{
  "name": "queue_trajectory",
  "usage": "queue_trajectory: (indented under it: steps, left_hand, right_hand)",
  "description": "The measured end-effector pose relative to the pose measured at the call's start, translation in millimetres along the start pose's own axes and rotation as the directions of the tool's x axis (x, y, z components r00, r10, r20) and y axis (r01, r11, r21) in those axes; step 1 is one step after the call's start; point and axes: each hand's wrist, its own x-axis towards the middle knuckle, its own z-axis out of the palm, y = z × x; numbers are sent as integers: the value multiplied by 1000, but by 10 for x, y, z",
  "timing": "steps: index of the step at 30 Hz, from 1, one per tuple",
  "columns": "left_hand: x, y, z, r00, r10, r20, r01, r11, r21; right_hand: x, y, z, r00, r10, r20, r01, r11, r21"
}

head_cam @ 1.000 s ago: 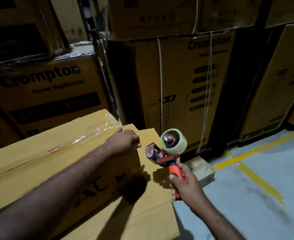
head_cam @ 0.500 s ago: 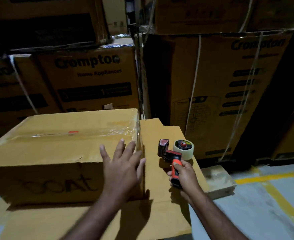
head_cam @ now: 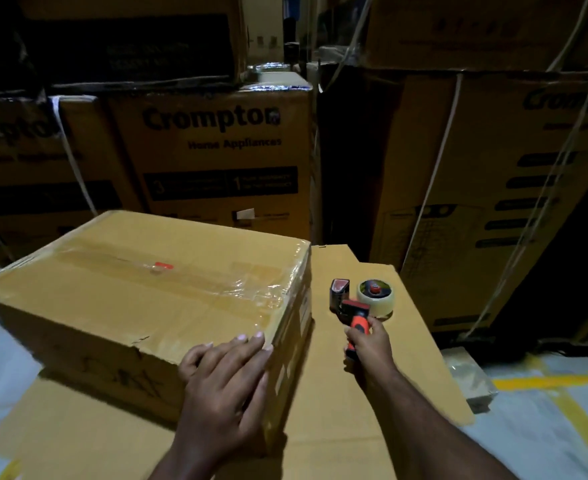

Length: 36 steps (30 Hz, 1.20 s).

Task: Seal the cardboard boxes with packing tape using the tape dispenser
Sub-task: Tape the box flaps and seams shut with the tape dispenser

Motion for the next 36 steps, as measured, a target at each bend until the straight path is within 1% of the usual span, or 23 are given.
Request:
queue_trajectory:
  steps: [3, 5, 6, 7, 8, 9, 10, 11, 12, 13, 14, 15, 17, 18, 20, 22, 25, 29, 31, 32, 34, 35, 36]
  left_hand:
    - [-42, -131, -127, 1000, 14, -12, -14, 998, -67]
    - [-64, -205, -186, 1000, 8, -24, -10, 994, -112]
    - [-79, -239, -210, 1000, 5, -27, -8, 991, -132]
    - [-97, -274, -229, 1000, 3, -26, -6, 989, -147]
    - [-113, -304, -244, 1000, 1, -25, -5, 987, -158]
    - [-130, -329, -258, 1000, 0, -26, -4, 986, -166]
    - [-142, -345, -270, 999, -2, -32, -4, 985, -173]
    - [-152, -354, -272, 999, -4, -45, -4, 984, -177]
    - [-155, -355, -268, 998, -10, -59, -1, 984, -180]
    - [-157, -351, -256, 997, -15, -71, 1, 983, -182]
    - [-153, -340, -241, 996, -19, -83, 4, 984, -180]
    - [-149, -322, -221, 995, -20, -95, 4, 986, -166]
    - [-134, -281, -185, 995, -17, -100, 6, 994, -108]
    - [-128, -257, -172, 995, -15, -94, 8, 997, -74]
    - [-135, -200, -138, 997, -20, -74, 18, 1000, -24]
    - [-149, -127, -112, 997, -42, -68, 42, 999, 7]
    - [-119, 15, -93, 992, -125, -19, 125, 992, 28]
    - [42, 221, -90, 966, -199, 166, 191, 979, 64]
    - [157, 251, -137, 927, -208, 312, 205, 978, 44]
    - [252, 263, -212, 890, -179, 420, 190, 982, 16]
    - [490, 190, -321, 809, -36, 587, 38, 999, 8]
    - [620, 65, -334, 751, 46, 659, -67, 998, 8]
    - [751, -88, -343, 663, 117, 739, -136, 990, -35]
  right_hand:
    - [82, 29, 201, 1000, 2, 2, -2, 997, -76]
    - [164, 18, 316, 1000, 24, -9, -26, 970, -242]
    - [206, -19, 371, 1000, 11, -18, -18, 900, -435]
    - [241, -89, 430, 999, -7, -52, -28, 773, -633]
    - [253, -196, 483, 991, -61, -119, -51, 652, -757]
    - [228, -343, 535, 971, -162, -174, -38, 616, -787]
    - [191, -519, 596, 946, -273, -173, 49, 650, -758]
    - [123, -746, 659, 926, -353, -136, 180, 727, -663]
    - [41, -989, 720, 918, -389, -77, 303, 813, -497]
    - [-30, -1220, 796, 924, -384, -4, 363, 877, -315]
    - [-98, -1406, 879, 925, -371, 88, 381, 904, -194]
    - [-174, -1528, 967, 909, -377, 178, 406, 896, -178]
    - [-312, -1546, 1128, 876, -405, 264, 477, 811, -338]
    - [-370, -1493, 1173, 874, -411, 258, 484, 775, -406]
    - [-511, -1392, 1183, 912, -361, 196, 411, 806, -427]
    - [-671, -1291, 1168, 951, -265, 161, 310, 837, -451]
    - [-881, -1082, 1170, 951, -239, 195, 306, 818, -487]
    - [-855, -1027, 1146, 953, -239, 185, 298, 844, -446]
    - [-785, -1092, 1139, 948, -232, 218, 299, 881, -367]
    - [-729, -1123, 1130, 947, -232, 223, 298, 891, -341]
    - [-568, -1183, 1090, 945, -231, 229, 294, 909, -294]
    - [-503, -1233, 1064, 942, -235, 240, 293, 924, -245]
    - [-482, -1290, 1044, 940, -229, 252, 284, 936, -210]
